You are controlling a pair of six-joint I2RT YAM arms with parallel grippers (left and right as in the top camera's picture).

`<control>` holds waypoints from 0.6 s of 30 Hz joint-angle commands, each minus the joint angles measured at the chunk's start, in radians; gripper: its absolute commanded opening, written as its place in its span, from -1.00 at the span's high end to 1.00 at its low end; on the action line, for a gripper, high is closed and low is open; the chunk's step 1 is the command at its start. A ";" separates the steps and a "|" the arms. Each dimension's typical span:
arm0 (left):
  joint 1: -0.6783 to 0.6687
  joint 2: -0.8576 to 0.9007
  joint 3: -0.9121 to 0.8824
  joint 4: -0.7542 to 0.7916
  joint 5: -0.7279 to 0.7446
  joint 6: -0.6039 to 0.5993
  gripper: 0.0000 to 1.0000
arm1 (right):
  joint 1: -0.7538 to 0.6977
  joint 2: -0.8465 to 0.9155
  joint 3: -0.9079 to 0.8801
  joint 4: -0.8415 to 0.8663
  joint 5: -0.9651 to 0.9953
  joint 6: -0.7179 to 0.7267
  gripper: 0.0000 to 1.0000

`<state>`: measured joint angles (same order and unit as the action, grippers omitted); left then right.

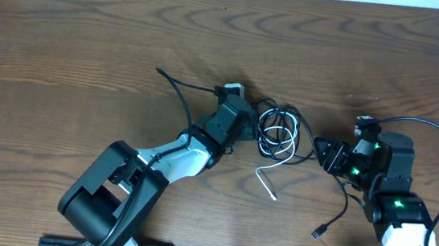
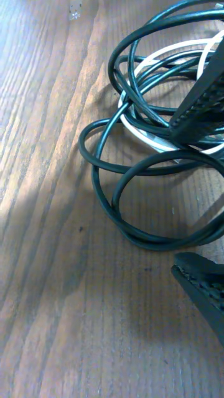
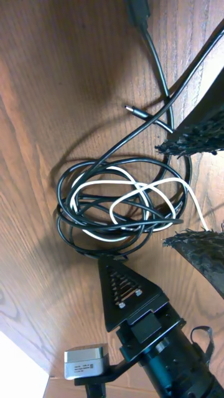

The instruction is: Untangle cables

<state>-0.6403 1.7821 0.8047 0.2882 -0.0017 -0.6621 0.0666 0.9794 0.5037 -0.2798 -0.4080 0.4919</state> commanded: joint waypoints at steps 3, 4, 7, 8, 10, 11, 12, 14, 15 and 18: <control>-0.018 0.063 0.004 0.057 -0.044 -0.002 -0.15 | -0.007 -0.006 0.001 -0.002 0.014 -0.011 0.24; -0.018 0.081 0.004 0.087 -0.044 -0.002 -0.11 | -0.007 -0.006 0.001 -0.002 0.014 -0.011 0.24; -0.018 0.130 0.004 0.156 -0.044 -0.002 0.13 | -0.007 -0.006 0.001 -0.002 0.013 -0.011 0.24; -0.018 0.146 0.004 0.173 -0.044 -0.002 0.25 | -0.007 -0.006 0.001 -0.003 0.013 -0.011 0.24; -0.018 0.158 0.004 0.182 -0.044 -0.002 0.48 | -0.007 -0.006 0.001 -0.009 0.013 -0.011 0.24; -0.018 0.156 0.004 0.181 -0.044 -0.002 0.63 | -0.007 -0.006 0.001 -0.014 0.013 -0.011 0.24; -0.018 0.149 0.004 0.177 -0.044 -0.002 0.85 | -0.007 -0.006 0.001 -0.019 0.013 -0.011 0.24; -0.018 0.127 0.004 0.166 -0.044 -0.001 0.85 | -0.007 -0.006 0.001 -0.034 0.012 -0.011 0.28; -0.018 0.113 0.004 0.159 -0.044 0.005 0.85 | -0.006 -0.006 0.001 -0.046 0.011 -0.011 0.31; -0.018 0.042 0.004 0.131 -0.044 0.053 0.85 | -0.003 -0.006 0.001 -0.063 -0.004 -0.012 0.35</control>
<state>-0.6567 1.8923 0.8062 0.4335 -0.0326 -0.6514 0.0666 0.9794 0.5037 -0.3363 -0.4038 0.4900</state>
